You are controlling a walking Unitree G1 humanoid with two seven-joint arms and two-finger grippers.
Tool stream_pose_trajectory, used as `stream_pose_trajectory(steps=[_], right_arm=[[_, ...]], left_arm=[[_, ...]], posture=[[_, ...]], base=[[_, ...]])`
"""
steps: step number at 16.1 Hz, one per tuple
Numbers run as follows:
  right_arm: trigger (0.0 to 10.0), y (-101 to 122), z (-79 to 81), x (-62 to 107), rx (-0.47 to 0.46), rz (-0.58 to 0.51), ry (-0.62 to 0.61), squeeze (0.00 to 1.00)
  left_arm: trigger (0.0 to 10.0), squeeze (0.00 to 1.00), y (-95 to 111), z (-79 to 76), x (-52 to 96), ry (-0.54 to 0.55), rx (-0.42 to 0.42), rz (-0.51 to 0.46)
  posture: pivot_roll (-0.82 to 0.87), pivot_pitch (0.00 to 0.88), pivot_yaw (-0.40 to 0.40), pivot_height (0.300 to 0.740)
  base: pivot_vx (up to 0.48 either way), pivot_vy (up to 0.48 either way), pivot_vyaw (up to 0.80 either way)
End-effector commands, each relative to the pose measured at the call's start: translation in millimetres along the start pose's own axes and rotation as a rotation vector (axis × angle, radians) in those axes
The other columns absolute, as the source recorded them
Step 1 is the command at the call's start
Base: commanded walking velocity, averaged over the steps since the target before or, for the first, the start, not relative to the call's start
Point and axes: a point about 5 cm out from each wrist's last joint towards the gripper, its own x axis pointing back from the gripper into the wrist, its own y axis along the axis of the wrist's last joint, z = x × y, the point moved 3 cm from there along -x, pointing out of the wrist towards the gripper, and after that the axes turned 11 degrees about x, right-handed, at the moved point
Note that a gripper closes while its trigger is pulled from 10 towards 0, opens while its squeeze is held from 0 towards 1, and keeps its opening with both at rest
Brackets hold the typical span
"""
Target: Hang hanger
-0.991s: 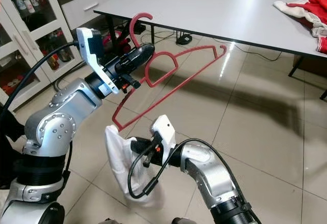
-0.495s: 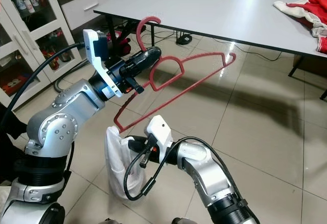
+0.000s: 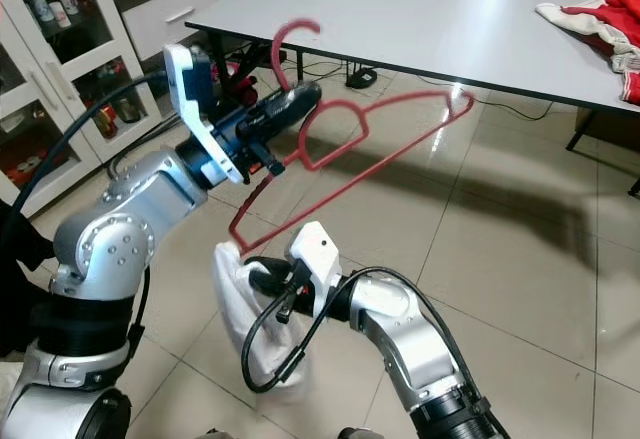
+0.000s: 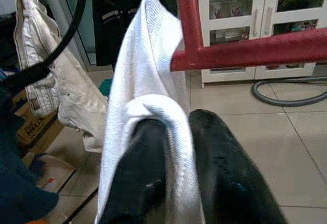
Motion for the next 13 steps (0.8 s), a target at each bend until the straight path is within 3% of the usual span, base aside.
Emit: stream_pose_trajectory(steps=[1, 5, 13], right_arm=[[10.0, 12.7, -1.2, 1.0, 0.011, -0.046, 0.002, 1.00], [10.0, 5.4, 6.1, -0.2, 0.009, -0.014, 0.054, 1.00], [10.0, 9.3, -1.9, -28.6, -0.006, -0.048, 0.038, 1.00]], left_arm=[[10.0, 0.00, 5.9, -1.8, -3.0, -0.021, -0.001, -0.006], [10.0, 0.00, 7.3, -3.1, -3.5, -0.025, 0.007, -0.012], [10.0, 0.00, 8.7, -16.8, -6.9, -0.085, 0.038, -0.010]], posture=[[-0.12, 0.017, 0.082, 0.740], [-0.12, 0.016, 0.085, 0.740], [-0.10, 0.020, 0.083, 0.740]], base=[[0.000, 0.000, 0.00], [0.000, 0.000, 0.00], [0.000, 0.000, 0.00]])
